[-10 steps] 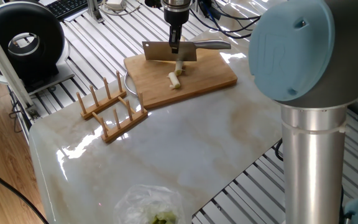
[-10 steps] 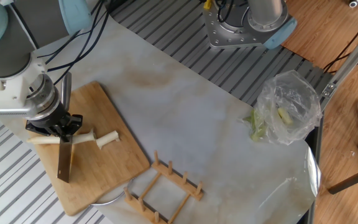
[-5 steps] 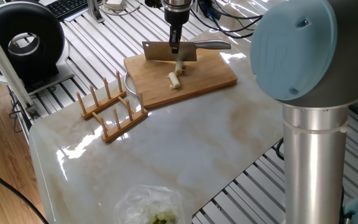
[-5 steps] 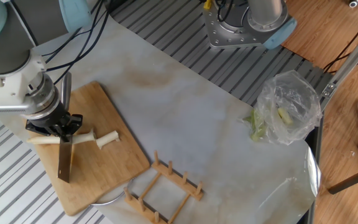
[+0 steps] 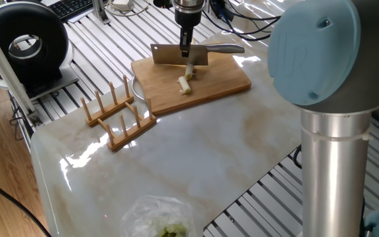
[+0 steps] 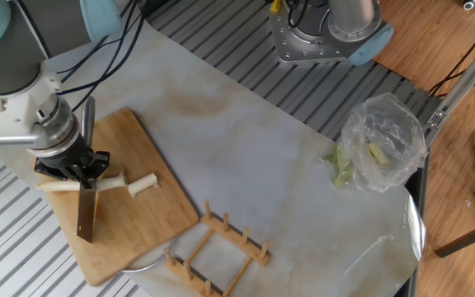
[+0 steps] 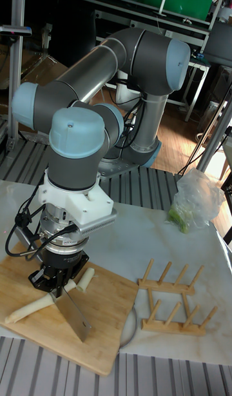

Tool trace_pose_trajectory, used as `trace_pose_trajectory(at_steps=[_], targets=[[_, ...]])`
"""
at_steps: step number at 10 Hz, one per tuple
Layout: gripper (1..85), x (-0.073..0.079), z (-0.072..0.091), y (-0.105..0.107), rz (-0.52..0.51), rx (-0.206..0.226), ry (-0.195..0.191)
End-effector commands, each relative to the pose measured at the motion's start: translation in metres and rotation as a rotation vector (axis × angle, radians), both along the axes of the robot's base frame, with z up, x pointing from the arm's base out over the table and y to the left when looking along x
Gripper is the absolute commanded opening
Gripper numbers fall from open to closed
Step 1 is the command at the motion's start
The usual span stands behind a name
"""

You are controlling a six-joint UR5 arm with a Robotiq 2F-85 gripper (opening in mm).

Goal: Chop the scallions

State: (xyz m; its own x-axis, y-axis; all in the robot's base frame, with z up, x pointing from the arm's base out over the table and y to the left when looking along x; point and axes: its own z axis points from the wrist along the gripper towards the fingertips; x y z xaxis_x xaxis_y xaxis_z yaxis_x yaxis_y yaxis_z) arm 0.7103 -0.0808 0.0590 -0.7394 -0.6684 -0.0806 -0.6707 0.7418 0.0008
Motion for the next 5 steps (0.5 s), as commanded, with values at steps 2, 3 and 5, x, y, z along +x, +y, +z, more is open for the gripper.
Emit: trace_pose_trajectory(at_steps=[2, 3, 5], targets=[[1.3, 0.0061, 0.0062, 0.0052, -0.004, 0.053, -0.039], [1.3, 0.0074, 0.0050, 0.0069, -0.005, 0.060, -0.049], [1.3, 0.0093, 0.0008, 0.0068, -0.006, 0.060, -0.065]])
